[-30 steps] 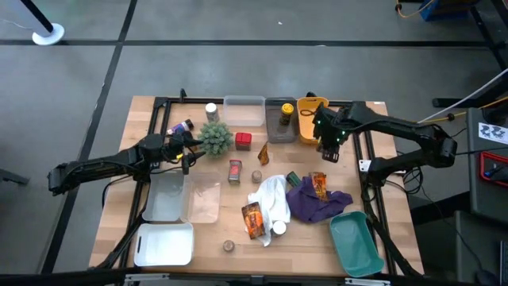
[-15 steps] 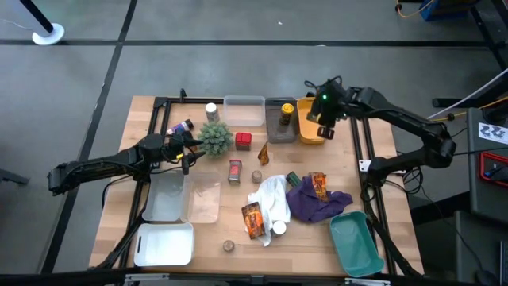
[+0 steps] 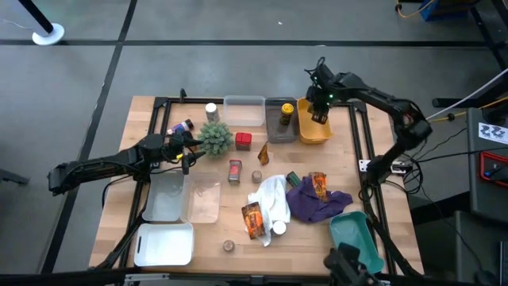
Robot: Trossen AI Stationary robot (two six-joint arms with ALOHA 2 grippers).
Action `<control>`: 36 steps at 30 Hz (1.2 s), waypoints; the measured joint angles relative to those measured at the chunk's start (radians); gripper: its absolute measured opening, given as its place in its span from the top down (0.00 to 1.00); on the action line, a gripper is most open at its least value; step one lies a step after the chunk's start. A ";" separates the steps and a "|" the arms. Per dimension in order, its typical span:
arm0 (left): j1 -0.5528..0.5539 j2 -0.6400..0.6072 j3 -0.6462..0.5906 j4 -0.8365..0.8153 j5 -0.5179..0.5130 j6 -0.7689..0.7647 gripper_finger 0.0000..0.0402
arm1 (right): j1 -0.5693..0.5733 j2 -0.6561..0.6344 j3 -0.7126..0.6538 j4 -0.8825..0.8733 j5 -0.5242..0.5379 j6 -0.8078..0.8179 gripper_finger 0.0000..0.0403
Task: Sort spices by type
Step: Put the top black seasoning can into the yellow bin
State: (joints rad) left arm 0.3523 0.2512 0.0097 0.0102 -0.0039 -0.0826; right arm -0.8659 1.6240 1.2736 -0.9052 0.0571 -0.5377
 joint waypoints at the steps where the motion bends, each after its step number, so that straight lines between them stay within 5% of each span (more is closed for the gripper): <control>1: 0.000 0.000 0.000 0.000 0.000 0.000 0.45 | -0.009 0.022 0.000 -0.001 0.000 -0.008 0.68; 9: 0.000 0.000 0.000 0.000 0.000 0.000 0.45 | -0.034 0.125 0.000 0.016 -0.001 -0.021 0.68; 36: 0.000 0.000 0.000 0.001 0.000 -0.032 0.45 | -0.032 0.126 0.000 0.045 -0.006 -0.045 0.67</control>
State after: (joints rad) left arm 0.3523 0.2512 0.0097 0.0109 -0.0040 -0.1146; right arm -0.8974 1.7504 1.2736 -0.8600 0.0513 -0.5827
